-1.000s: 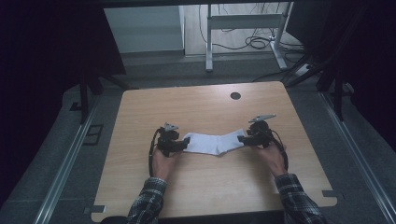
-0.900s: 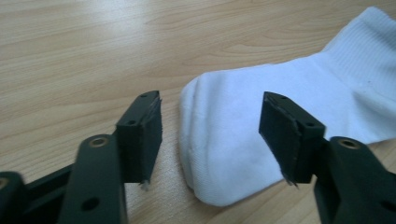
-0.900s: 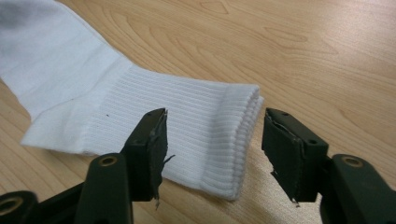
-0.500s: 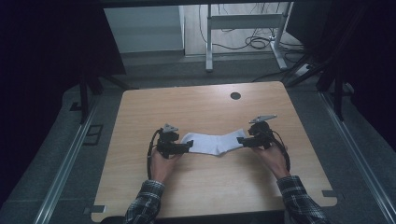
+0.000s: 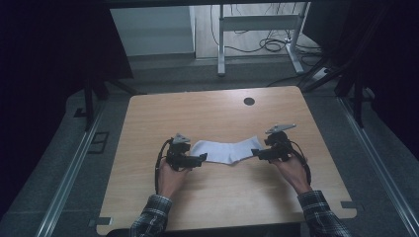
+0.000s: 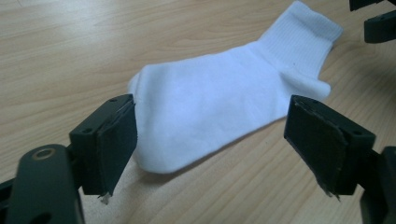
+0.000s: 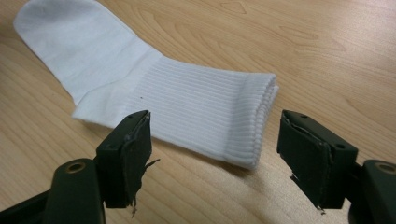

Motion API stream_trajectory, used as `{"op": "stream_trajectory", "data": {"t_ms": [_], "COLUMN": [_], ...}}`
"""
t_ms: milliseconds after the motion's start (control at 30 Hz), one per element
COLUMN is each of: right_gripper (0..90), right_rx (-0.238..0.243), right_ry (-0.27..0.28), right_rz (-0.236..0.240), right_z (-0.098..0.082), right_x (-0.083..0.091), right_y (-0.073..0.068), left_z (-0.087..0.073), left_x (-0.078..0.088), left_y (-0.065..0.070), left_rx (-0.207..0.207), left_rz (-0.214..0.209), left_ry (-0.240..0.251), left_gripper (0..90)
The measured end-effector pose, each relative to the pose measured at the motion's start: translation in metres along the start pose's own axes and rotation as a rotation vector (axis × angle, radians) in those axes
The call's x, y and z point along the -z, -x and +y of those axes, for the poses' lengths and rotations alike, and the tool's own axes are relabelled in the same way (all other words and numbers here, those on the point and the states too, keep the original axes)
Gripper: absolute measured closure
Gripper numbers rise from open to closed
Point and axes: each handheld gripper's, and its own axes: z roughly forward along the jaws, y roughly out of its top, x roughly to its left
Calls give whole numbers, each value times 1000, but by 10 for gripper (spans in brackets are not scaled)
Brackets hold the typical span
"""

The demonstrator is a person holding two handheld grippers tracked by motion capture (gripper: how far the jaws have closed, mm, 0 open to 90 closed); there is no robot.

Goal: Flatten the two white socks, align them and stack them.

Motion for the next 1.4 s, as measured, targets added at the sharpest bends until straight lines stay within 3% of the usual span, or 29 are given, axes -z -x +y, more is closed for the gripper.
{"op": "stream_trajectory", "data": {"t_ms": [267,533,800,1100,1400], "right_gripper": [181,114,97,99,100], "right_rx": [40,69,80,89,70], "right_ry": [10,39,39,49,49], "right_rz": [13,21,18,-5,-26], "right_z": [-3,-8,-15,-30,-55], "right_x": [11,30,49,70,74], "right_y": [-7,-13,-15,-13,-13], "left_z": [-4,-9,-20,-38,-64], "left_x": [11,26,42,57,64], "left_y": [8,14,15,14,16], "left_rx": [-57,-81,-74,-86,-93], "left_rz": [18,18,4,17,35], "left_ry": [-2,16,37,45,33], "left_gripper": [134,129,129,128,128]}}
